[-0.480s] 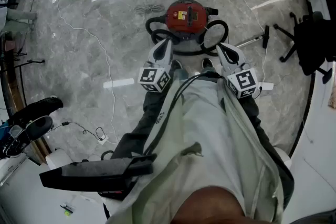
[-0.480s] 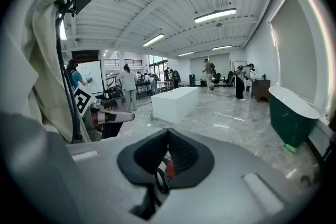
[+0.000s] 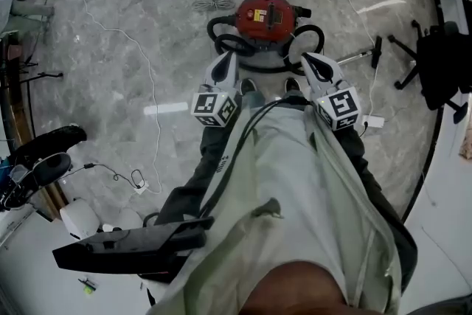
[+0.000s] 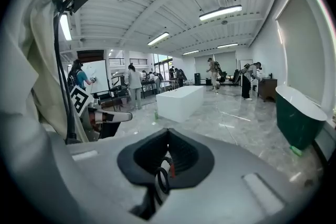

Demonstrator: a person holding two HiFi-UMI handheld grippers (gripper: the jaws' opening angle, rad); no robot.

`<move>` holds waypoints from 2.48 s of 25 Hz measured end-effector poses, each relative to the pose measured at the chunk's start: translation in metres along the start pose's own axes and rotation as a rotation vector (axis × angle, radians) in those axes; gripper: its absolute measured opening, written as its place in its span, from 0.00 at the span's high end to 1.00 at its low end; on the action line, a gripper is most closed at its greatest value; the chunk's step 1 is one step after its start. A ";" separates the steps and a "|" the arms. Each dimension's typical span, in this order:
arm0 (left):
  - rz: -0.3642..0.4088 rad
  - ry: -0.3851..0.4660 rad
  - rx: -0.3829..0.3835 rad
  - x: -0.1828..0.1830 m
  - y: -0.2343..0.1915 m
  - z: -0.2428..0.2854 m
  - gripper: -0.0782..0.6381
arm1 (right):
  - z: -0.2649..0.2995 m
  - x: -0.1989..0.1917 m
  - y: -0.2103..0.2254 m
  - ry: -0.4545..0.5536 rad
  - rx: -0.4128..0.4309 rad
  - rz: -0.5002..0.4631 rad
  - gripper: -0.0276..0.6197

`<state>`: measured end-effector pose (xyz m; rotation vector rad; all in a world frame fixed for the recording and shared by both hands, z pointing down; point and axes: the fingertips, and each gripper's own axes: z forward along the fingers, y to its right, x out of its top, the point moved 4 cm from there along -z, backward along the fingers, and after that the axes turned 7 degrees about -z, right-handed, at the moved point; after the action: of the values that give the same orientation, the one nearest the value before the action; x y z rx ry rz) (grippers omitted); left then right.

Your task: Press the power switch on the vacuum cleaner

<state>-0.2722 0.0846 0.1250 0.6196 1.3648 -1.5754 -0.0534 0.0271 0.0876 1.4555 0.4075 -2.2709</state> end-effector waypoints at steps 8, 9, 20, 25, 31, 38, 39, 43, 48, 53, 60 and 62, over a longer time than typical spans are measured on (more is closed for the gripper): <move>-0.010 -0.039 0.025 -0.013 -0.005 0.007 0.89 | -0.004 -0.020 0.011 -0.042 -0.038 0.083 0.95; -0.012 -0.048 0.025 -0.016 -0.006 0.010 0.89 | -0.004 -0.025 0.012 -0.057 -0.039 0.096 0.95; 0.085 -0.149 0.076 -0.077 -0.055 0.096 0.89 | 0.043 -0.114 0.029 -0.157 -0.071 0.206 0.95; 0.067 -0.192 0.102 -0.136 -0.106 0.148 0.89 | 0.083 -0.181 0.030 -0.227 -0.113 0.228 0.95; 0.118 -0.258 0.106 -0.196 -0.154 0.200 0.89 | 0.100 -0.263 0.040 -0.299 -0.140 0.286 0.95; 0.208 -0.312 0.067 -0.225 -0.191 0.266 0.89 | 0.105 -0.321 0.042 -0.328 -0.125 0.291 0.95; 0.229 -0.329 0.057 -0.228 -0.193 0.274 0.89 | 0.105 -0.324 0.041 -0.334 -0.122 0.295 0.95; 0.284 -0.396 0.043 -0.241 -0.199 0.295 0.89 | 0.103 -0.333 0.034 -0.382 -0.101 0.334 0.95; 0.271 -0.480 0.041 -0.263 -0.204 0.300 0.89 | 0.099 -0.340 0.036 -0.389 -0.098 0.345 0.95; 0.305 -0.455 0.077 -0.269 -0.206 0.299 0.89 | 0.096 -0.340 0.045 -0.368 -0.115 0.345 0.95; 0.195 -0.426 0.122 -0.272 -0.213 0.298 0.89 | 0.101 -0.328 0.063 -0.311 -0.196 0.332 0.95; 0.245 -0.460 0.126 -0.277 -0.212 0.297 0.89 | 0.108 -0.320 0.070 -0.286 -0.213 0.285 0.95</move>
<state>-0.2789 -0.1202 0.5352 0.4426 0.8218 -1.4945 0.0137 -0.0243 0.4219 0.9957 0.3185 -2.0910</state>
